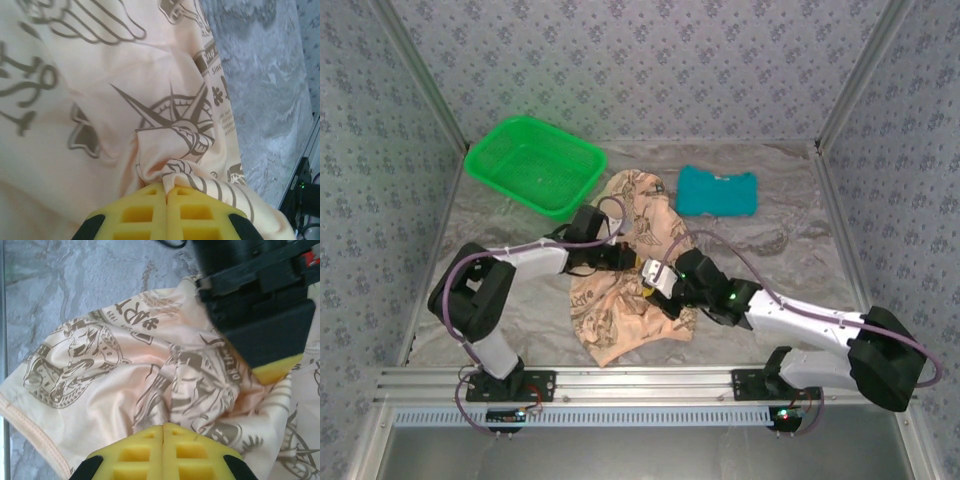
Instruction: Fold the inside-out t-shirt
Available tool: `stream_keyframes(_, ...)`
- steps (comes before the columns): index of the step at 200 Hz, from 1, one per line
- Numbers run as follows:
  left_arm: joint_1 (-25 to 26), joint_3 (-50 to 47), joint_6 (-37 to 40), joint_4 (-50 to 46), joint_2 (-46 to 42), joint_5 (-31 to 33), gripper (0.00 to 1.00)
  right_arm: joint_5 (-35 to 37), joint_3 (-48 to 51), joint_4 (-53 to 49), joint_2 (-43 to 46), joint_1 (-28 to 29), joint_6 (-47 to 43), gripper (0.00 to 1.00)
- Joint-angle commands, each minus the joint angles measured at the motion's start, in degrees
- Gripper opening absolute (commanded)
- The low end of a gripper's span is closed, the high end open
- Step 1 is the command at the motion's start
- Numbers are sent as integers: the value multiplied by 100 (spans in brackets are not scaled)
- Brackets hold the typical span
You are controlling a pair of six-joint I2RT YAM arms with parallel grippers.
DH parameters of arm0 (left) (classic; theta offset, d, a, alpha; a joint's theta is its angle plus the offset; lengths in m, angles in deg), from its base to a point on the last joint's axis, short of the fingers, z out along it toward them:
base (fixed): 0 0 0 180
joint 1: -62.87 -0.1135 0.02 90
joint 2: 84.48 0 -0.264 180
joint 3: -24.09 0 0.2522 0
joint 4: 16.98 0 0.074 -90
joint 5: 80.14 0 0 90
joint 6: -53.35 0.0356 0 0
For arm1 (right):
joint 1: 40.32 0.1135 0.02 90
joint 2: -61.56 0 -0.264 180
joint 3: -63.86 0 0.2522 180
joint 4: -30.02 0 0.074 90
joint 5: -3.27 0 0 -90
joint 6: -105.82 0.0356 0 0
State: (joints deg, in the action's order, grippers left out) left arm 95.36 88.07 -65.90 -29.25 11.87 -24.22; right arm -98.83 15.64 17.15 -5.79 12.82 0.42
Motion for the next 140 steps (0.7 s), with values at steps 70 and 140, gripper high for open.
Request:
stream_keyframes(70, 60, -424, -705, 251, -149, -784, 9, 173, 423, -419, 476, 216, -1123, 24)
stream_keyframes(140, 240, -441, -997, 208, -344, -1072, 7, -992, -212, -549, -221, -525, -1779, 38)
